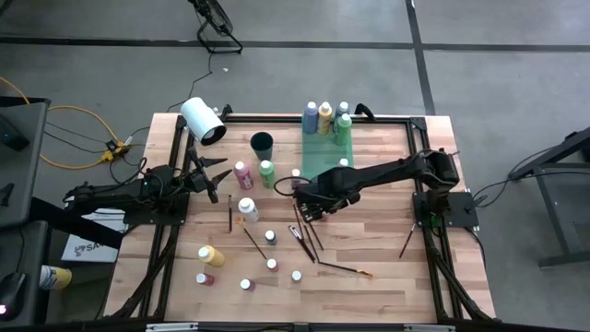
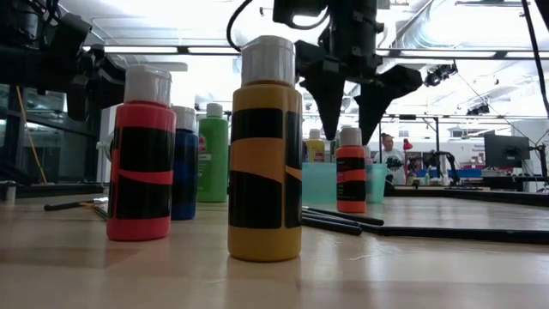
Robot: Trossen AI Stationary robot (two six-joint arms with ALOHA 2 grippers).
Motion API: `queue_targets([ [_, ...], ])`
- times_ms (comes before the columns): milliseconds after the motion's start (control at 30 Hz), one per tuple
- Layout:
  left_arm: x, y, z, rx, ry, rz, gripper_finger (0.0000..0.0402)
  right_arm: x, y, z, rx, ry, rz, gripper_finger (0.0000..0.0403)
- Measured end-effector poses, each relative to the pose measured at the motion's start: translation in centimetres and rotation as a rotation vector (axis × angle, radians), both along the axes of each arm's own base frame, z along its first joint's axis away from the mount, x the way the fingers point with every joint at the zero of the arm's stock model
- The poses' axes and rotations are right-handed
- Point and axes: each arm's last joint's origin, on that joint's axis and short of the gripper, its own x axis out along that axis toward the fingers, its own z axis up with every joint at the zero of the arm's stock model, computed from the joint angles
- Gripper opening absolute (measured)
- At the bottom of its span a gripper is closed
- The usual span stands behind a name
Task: Pick & Place Paint Supplies
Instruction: Put the orange small paint bottle into the green bin
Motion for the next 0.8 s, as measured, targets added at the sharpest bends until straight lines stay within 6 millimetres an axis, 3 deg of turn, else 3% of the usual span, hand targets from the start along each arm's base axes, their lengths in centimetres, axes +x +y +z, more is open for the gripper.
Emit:
queue_targets([
  [200, 0.0, 0.0, 0.0, 0.0, 0.0, 0.0, 0.0173, -0.1, -0.2, 0.0, -0.006, 0.01, -0.005, 0.0212],
  [567, 0.0, 0.0, 0.0, 0.0, 0.0, -0.001, 0.0173, -0.4, -0.4, 0.2, -0.002, 0.036, 0.049, 0.0113],
  [800, 0.0, 0.0, 0.0, 0.0, 0.0, -0.001, 0.0173, -1.1, -2.1, 3.7, -0.04, -0.019, 0.061, 0.0112],
])
